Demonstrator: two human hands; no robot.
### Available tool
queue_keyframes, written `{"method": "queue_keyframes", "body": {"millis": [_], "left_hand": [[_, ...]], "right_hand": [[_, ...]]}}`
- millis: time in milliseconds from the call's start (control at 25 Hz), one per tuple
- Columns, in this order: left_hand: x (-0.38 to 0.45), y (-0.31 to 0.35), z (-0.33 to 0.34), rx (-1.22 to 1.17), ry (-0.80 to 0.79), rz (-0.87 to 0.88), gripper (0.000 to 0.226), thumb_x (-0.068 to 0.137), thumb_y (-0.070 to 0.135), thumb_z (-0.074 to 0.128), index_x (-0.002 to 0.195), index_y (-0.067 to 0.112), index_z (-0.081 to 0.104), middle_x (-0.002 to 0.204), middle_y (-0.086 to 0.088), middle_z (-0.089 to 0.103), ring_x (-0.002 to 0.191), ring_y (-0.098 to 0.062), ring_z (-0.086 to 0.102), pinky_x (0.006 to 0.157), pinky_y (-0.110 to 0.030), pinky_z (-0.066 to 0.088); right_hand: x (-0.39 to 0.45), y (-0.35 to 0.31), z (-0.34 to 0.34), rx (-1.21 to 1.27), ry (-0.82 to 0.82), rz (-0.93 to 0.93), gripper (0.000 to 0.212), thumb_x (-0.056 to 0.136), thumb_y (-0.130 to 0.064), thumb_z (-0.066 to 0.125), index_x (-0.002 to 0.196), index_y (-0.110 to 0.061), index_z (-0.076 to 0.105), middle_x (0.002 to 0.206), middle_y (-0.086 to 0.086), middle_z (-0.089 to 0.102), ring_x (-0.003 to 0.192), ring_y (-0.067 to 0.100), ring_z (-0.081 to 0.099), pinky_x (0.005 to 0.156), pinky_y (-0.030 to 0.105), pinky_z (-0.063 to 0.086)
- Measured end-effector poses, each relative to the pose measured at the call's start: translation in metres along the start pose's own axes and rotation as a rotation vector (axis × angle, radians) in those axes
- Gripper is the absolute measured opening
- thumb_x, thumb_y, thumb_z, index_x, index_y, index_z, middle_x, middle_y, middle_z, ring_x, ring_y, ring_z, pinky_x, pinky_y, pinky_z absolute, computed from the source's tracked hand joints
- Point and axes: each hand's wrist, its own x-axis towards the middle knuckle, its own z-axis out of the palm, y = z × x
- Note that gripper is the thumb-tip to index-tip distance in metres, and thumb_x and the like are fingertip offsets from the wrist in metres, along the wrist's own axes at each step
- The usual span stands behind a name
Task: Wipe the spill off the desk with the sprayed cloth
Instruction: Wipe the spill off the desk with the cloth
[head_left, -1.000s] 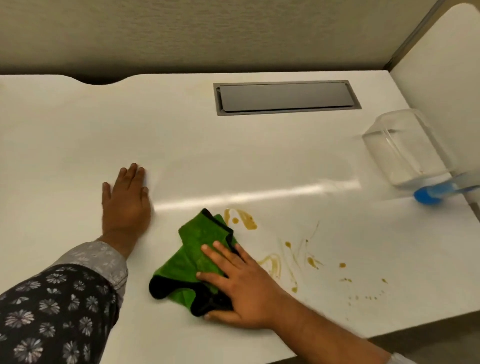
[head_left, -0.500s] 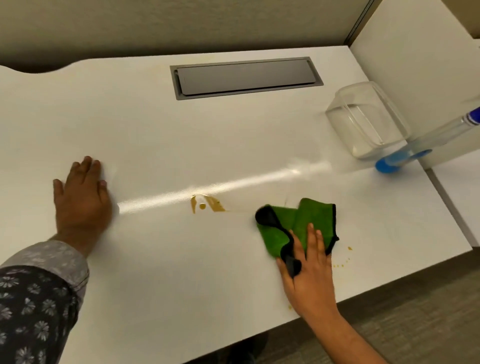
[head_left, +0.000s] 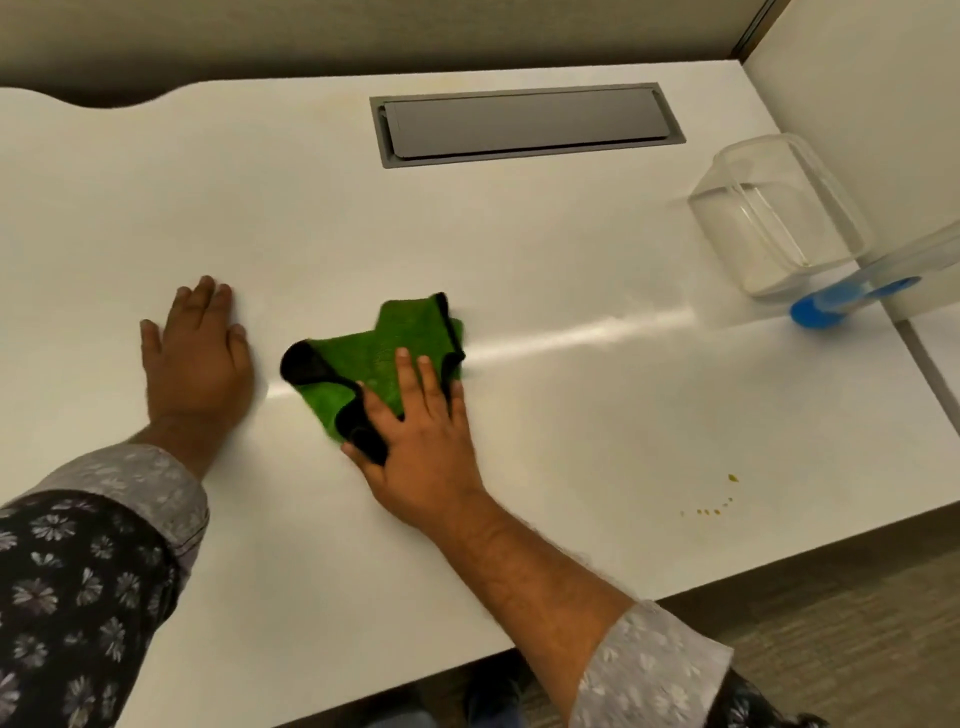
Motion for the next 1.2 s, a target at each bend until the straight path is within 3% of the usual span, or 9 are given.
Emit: {"method": "queue_keyframes", "body": {"millis": [120,200,440,600,840,1040,1200], "left_hand": [[0.002,0.002,-0.004,-0.02,-0.025,0.018,0.056,0.108,0.027,0.037,0.162,0.011,0.038,0.172,-0.013,0.034,0.161,-0.033,0.026,0.127,-0.064,0.01],[-0.002,0.002,-0.005,-0.011,-0.041,0.03,0.062,0.106,0.038,0.033,0.162,0.012,0.036,0.173,-0.012,0.033,0.161,-0.032,0.024,0.127,-0.064,0.009],[-0.006,0.005,-0.014,0.062,-0.112,0.164,0.08,0.099,0.066,0.04,0.16,0.014,0.035,0.172,-0.012,0.031,0.161,-0.037,0.02,0.124,-0.068,0.012],[-0.026,0.014,-0.02,0.036,-0.185,0.263,0.085,0.096,0.07,0.037,0.165,0.021,0.031,0.177,-0.006,0.024,0.164,-0.035,0.01,0.129,-0.056,0.003],[-0.06,0.028,-0.012,-0.004,-0.189,0.258,0.087,0.096,0.072,0.036,0.168,0.023,0.026,0.179,-0.003,0.019,0.166,-0.033,0.004,0.131,-0.056,0.002],[-0.061,0.027,-0.006,-0.005,-0.175,0.264,0.087,0.096,0.07,0.04,0.167,0.022,0.027,0.179,-0.003,0.021,0.166,-0.033,0.005,0.131,-0.057,0.003],[-0.059,0.027,-0.005,-0.006,-0.184,0.262,0.085,0.097,0.069,0.042,0.167,0.023,0.026,0.179,-0.002,0.02,0.166,-0.032,0.004,0.131,-0.058,0.003]], "right_hand": [[-0.027,0.016,-0.002,-0.051,-0.022,-0.074,0.069,0.1,-0.063,0.047,0.163,-0.037,0.034,0.179,0.011,0.009,0.165,0.034,0.008,0.13,0.061,0.012],[-0.052,0.033,-0.006,-0.059,0.009,-0.022,0.069,0.1,-0.062,0.048,0.163,-0.038,0.033,0.179,0.01,0.011,0.165,0.032,0.01,0.13,0.059,0.015],[-0.128,0.081,-0.022,-0.073,0.109,0.357,0.069,0.102,-0.066,0.042,0.164,-0.036,0.034,0.179,0.01,0.014,0.164,0.032,0.014,0.129,0.058,0.022],[-0.178,0.121,-0.03,-0.102,0.142,0.538,0.072,0.102,-0.065,0.044,0.162,-0.027,0.039,0.178,0.014,0.016,0.163,0.036,0.018,0.127,0.06,0.028],[-0.204,0.186,-0.06,-0.001,0.242,0.905,0.079,0.104,-0.063,0.045,0.166,-0.019,0.025,0.178,0.014,0.009,0.164,0.036,0.009,0.129,0.065,0.016],[-0.179,0.139,-0.045,0.008,0.241,1.035,0.077,0.104,-0.063,0.039,0.166,-0.018,0.031,0.178,0.016,0.003,0.164,0.035,0.002,0.128,0.067,0.012],[-0.188,0.035,0.003,-0.118,0.174,0.894,0.078,0.103,-0.072,0.023,0.166,-0.026,0.023,0.178,0.019,-0.002,0.164,0.037,0.001,0.128,0.065,0.017]]}}
